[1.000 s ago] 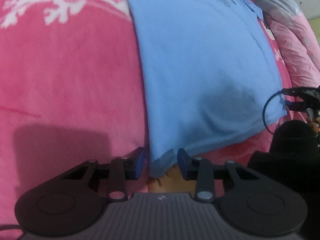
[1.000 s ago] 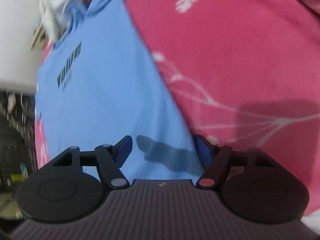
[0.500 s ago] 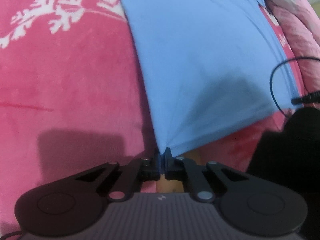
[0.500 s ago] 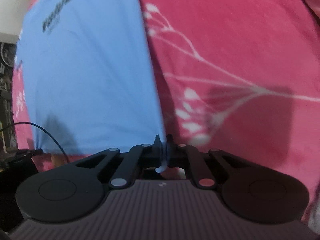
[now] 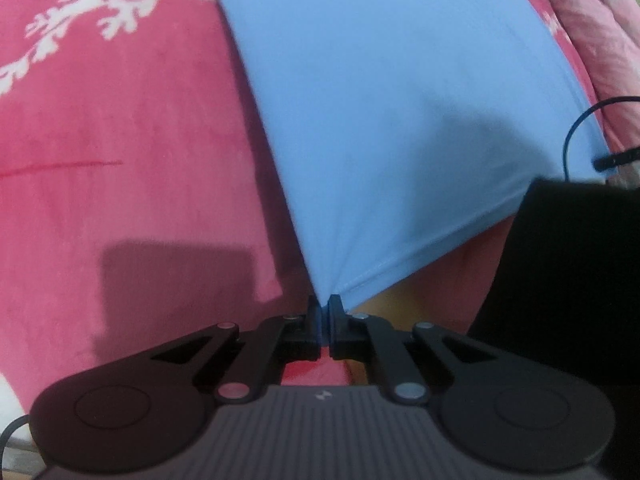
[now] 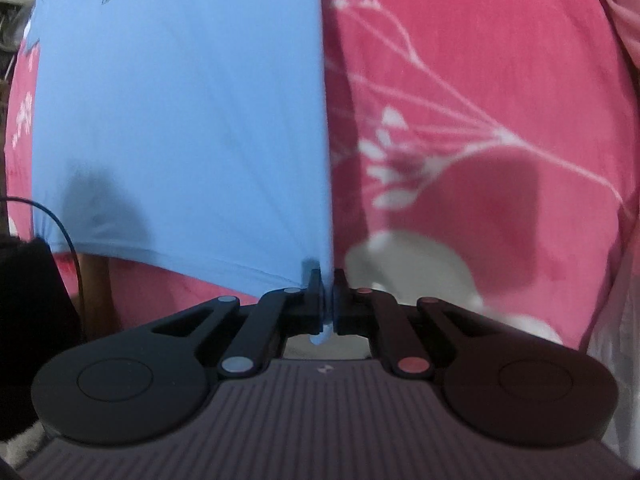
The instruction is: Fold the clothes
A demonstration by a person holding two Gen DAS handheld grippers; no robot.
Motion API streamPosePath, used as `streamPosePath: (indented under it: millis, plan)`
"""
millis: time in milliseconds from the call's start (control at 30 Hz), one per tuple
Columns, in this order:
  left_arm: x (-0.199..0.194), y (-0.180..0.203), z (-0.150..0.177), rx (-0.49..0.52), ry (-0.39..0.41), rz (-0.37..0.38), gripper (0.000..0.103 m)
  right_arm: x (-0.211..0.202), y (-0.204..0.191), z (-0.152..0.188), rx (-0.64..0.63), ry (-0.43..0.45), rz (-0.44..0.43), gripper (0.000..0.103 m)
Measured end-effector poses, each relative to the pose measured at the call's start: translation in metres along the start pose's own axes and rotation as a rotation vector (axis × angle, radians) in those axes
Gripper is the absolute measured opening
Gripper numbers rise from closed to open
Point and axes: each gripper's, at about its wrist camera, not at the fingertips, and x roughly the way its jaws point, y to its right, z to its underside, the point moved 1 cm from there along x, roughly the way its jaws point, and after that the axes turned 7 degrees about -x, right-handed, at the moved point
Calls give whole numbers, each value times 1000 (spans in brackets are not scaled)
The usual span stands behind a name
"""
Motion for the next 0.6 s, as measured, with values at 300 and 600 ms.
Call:
streamPosePath:
  millis: [300,600]
  plan:
    - [28,-18,5,31,-86,-92,5,40,11,18,56,-61,-52,4]
    - [-16,-40,-14,-13,-112,-93,32,20,46,41,144,-75,72,44]
